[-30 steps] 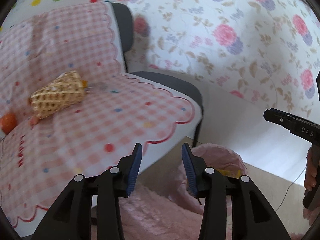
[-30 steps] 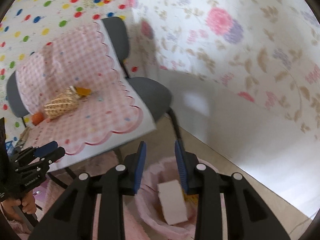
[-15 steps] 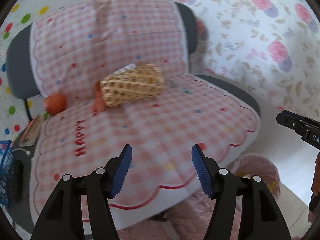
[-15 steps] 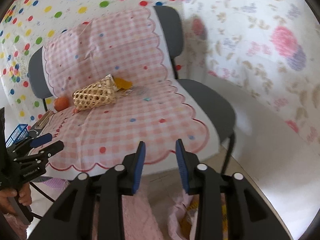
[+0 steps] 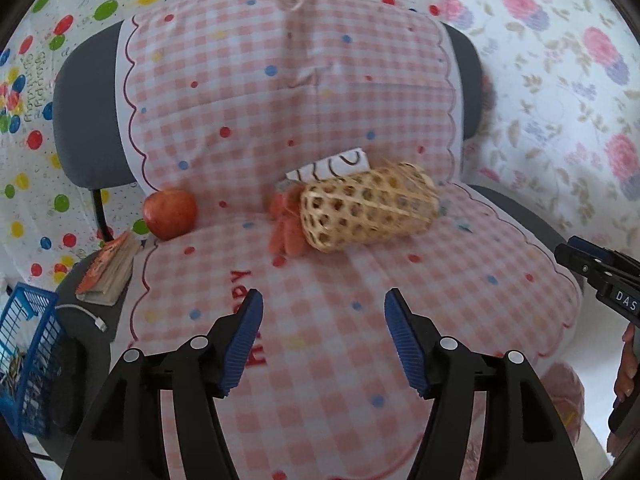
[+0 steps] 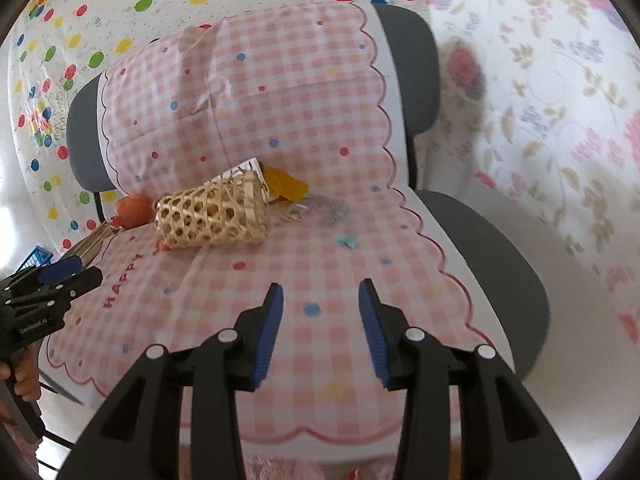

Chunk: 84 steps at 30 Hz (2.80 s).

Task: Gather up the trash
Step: 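Move both tools back over the chair, then grasp the woven bamboo basket with the left gripper and lift it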

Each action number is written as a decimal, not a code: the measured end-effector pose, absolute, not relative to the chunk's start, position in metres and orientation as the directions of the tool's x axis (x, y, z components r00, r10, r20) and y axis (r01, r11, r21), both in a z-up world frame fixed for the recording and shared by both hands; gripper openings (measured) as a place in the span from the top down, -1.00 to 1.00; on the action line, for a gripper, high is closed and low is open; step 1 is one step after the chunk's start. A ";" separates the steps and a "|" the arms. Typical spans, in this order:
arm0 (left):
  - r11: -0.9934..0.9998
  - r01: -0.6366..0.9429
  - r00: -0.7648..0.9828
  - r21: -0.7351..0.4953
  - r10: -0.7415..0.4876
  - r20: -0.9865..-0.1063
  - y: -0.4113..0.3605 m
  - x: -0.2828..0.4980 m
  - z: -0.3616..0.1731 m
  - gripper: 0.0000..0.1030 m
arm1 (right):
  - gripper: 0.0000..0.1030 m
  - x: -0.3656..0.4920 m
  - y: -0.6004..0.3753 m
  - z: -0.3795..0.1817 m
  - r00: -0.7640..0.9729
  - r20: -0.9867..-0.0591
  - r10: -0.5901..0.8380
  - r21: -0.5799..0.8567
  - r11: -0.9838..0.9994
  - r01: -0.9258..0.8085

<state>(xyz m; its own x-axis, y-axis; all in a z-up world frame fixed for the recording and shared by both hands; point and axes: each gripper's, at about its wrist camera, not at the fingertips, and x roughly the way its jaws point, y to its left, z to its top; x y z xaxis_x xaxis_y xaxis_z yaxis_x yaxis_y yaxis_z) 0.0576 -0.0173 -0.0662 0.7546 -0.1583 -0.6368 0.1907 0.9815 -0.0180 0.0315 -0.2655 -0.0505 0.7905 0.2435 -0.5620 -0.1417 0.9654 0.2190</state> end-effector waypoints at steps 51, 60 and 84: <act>0.845 0.528 0.620 -0.078 -0.447 -0.645 -0.075 0.146 -0.078 -0.74 | 0.34 0.152 -0.231 -0.082 0.692 -0.661 0.290 0.136 0.953 -0.269; 0.811 0.580 0.626 0.076 -0.383 -0.679 -0.100 0.183 -0.085 -0.75 | 0.34 0.141 -0.250 -0.083 0.690 -0.652 0.315 0.178 0.948 -0.264; 0.940 0.340 0.772 -0.024 -0.294 -0.564 -0.052 0.147 -0.053 -0.41 | 0.07 0.167 -0.277 -0.096 0.686 -0.681 0.256 0.173 0.967 -0.189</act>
<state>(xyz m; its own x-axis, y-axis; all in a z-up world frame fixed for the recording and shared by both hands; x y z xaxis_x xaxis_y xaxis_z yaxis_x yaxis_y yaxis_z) 0.1470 -0.0517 -0.0529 0.7718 -0.2936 -0.5640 0.3402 0.9400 -0.0236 0.1673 -0.2766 -0.0958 0.6859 0.2559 -0.6813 -0.1893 0.9666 0.1725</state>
